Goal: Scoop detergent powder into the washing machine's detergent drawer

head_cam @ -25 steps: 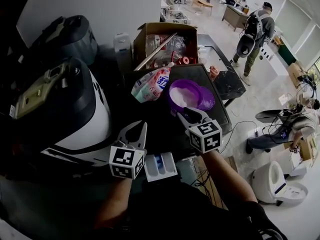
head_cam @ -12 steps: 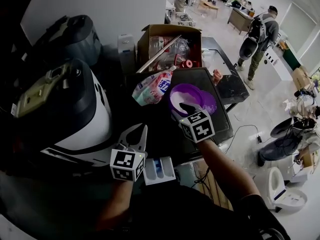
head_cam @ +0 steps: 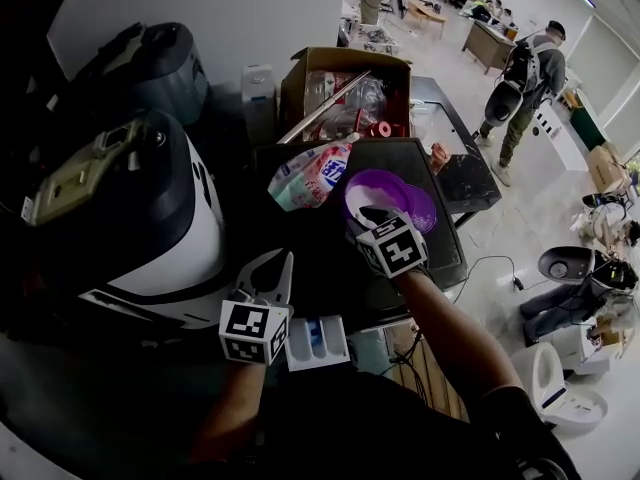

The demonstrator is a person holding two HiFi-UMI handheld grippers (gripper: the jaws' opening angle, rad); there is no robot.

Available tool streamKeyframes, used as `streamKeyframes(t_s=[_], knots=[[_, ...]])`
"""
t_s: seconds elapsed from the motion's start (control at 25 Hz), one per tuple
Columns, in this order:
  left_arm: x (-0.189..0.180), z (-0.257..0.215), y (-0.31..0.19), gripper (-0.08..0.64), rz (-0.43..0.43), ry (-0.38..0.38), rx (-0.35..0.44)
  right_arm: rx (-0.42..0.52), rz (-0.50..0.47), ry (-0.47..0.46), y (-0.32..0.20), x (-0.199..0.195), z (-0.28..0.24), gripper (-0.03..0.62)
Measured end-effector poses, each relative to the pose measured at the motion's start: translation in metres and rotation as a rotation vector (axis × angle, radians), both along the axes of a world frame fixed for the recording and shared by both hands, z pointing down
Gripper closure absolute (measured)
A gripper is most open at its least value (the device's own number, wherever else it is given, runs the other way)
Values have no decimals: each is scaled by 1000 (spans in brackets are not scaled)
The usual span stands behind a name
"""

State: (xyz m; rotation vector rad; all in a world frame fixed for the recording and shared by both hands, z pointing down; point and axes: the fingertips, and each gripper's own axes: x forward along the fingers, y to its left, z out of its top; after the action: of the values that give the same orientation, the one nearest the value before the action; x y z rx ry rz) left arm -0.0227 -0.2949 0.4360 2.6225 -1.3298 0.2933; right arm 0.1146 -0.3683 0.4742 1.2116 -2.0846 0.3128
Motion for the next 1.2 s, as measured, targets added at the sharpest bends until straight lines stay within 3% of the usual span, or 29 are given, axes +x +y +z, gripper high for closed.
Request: streamKeyframes(t_s=[0.48,0.88,1.2], knots=[[8,-1,2,558,10,36,2,-43,-66,77,0,1,11,516],[7,-4,1,558,7,36,4,-40,-104,48,9,2,4,554],[12,-1,-4,558,15,35,0,26,-42,19,1,39,-20,571]])
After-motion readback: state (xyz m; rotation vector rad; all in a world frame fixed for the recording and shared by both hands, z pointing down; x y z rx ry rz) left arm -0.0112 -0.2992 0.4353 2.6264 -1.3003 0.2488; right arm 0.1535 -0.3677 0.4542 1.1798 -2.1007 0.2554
